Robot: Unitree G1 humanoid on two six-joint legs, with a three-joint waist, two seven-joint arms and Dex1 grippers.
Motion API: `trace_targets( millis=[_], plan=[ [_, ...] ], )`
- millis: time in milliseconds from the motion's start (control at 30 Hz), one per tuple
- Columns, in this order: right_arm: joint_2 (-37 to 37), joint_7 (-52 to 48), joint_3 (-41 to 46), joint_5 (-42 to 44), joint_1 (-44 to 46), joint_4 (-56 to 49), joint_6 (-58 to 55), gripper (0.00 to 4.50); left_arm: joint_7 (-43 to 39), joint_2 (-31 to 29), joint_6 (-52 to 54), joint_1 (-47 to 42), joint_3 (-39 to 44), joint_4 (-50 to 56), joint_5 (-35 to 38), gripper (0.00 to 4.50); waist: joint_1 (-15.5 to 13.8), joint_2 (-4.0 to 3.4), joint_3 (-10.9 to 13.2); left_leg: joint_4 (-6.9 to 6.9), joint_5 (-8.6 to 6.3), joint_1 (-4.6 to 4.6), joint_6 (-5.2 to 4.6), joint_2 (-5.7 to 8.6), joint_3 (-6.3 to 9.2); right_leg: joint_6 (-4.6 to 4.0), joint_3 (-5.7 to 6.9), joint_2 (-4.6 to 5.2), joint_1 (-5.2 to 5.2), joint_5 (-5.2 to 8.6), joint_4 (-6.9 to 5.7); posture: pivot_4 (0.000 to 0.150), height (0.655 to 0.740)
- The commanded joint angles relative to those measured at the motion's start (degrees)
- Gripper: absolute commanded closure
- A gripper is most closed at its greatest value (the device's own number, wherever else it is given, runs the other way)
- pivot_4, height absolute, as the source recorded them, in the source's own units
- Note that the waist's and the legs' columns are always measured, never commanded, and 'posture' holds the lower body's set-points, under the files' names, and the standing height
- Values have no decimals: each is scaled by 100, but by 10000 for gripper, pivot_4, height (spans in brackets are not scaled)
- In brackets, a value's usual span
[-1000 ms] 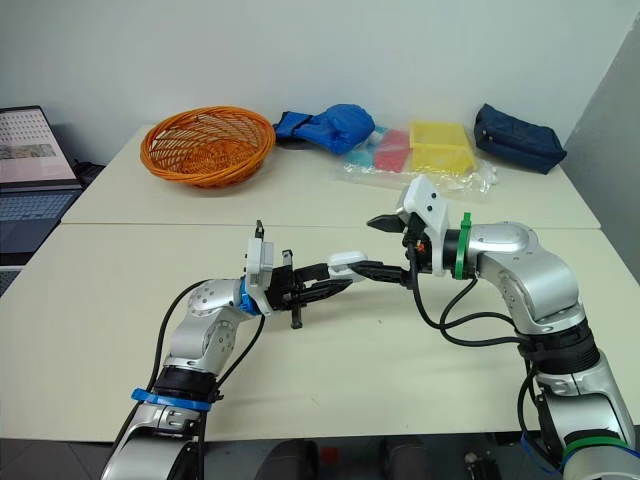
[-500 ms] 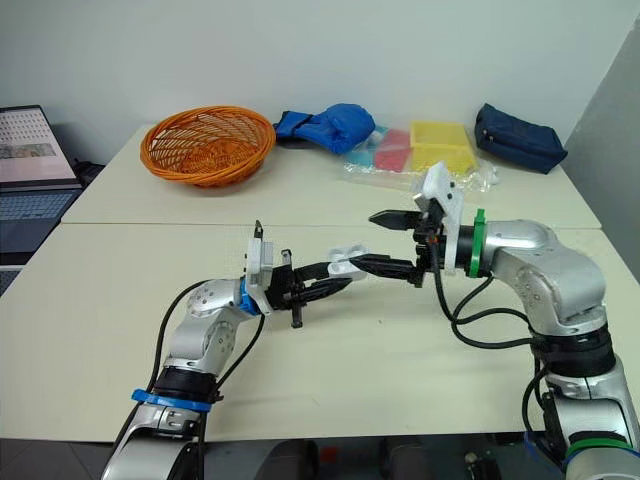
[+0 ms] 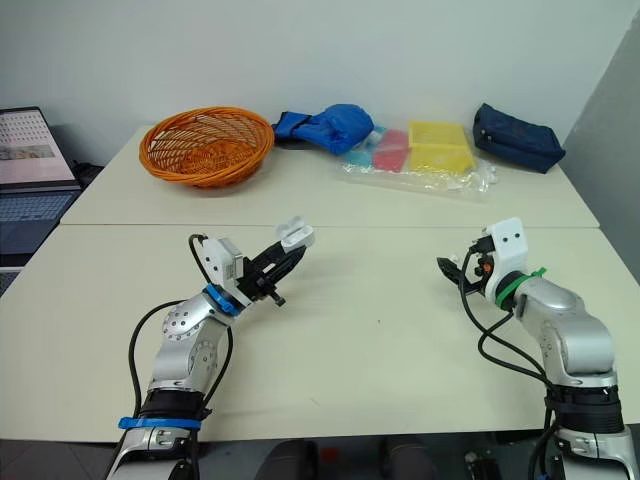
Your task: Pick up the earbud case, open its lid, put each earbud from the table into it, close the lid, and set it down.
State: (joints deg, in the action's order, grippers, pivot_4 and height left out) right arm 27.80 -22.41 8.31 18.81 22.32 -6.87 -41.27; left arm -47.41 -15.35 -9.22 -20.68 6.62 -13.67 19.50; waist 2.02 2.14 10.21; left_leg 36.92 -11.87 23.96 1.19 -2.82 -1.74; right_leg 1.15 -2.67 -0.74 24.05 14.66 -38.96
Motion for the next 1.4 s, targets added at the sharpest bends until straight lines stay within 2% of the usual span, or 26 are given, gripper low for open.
trace_targets(
  millis=[33,167,367,567,667,700,967,1000,1200,1333,1400],
  plan=[
    [-562,728,-86,-471,451,894,726,482,316,95,-36,-21,-40,464,-21,37662,11,0,0,1,0,-1,0,1,-3,2,-3,0,1,-3,0,1500,7400],
    [-917,1162,-58,-772,685,1669,1181,482,499,40,141,-33,-83,745,-33,37662,-22,-1,0,-3,0,3,0,3,-4,3,-3,1,2,-3,2,1500,7400],
    [-1063,1327,-27,-977,777,2506,1822,482,701,1,360,16,-158,1084,-39,37662,-31,-1,0,-6,-1,17,1,5,-4,5,-1,6,4,-2,17,1500,7400],
    [-1142,1365,106,-872,841,2764,1937,482,820,-48,538,50,-192,1317,-26,37662,-19,-1,0,-4,0,7,0,4,-3,5,0,4,2,-2,7,1500,7400],
    [-1315,1324,131,-740,660,2538,1827,5783,861,-58,603,45,-226,1375,-27,37662,-20,-1,0,-5,0,5,0,1,-2,4,-1,2,1,-2,5,1500,7400],
    [-1333,1308,118,-756,617,2498,1808,8835,869,-61,624,43,-226,1393,-22,37662,-20,-1,0,-5,0,5,0,1,-3,4,-1,2,2,-2,5,1500,7400],
    [-1247,1076,50,-858,567,2570,1928,38611,923,-94,767,-80,-193,1370,28,37662,-7,-1,0,-6,0,2,0,1,-4,4,-3,1,1,-2,5,1500,7400],
    [-1201,1029,41,-884,559,2594,1972,40715,922,-97,759,-87,-190,1347,25,37662,-7,-1,0,-6,0,2,0,0,-4,4,-3,1,2,-2,4,1500,7400],
    [-993,656,-11,-881,499,2554,2089,40780,930,-59,689,-59,-217,1310,8,37662,-9,-1,0,-6,0,3,0,1,-7,4,-4,2,2,-2,6,1500,7400],
    [-721,64,-48,-666,358,2160,1858,40780,933,-18,669,10,-251,1354,8,37662,-19,-1,0,-7,0,4,0,2,-5,4,-3,2,2,-1,7,1500,7400],
    [-72,-840,-266,-490,-39,1339,1451,40780,869,-30,674,54,-267,1398,35,37662,-23,-7,3,-8,0,6,0,2,-5,4,-3,2,2,-1,8,1500,7400]
  ],
)
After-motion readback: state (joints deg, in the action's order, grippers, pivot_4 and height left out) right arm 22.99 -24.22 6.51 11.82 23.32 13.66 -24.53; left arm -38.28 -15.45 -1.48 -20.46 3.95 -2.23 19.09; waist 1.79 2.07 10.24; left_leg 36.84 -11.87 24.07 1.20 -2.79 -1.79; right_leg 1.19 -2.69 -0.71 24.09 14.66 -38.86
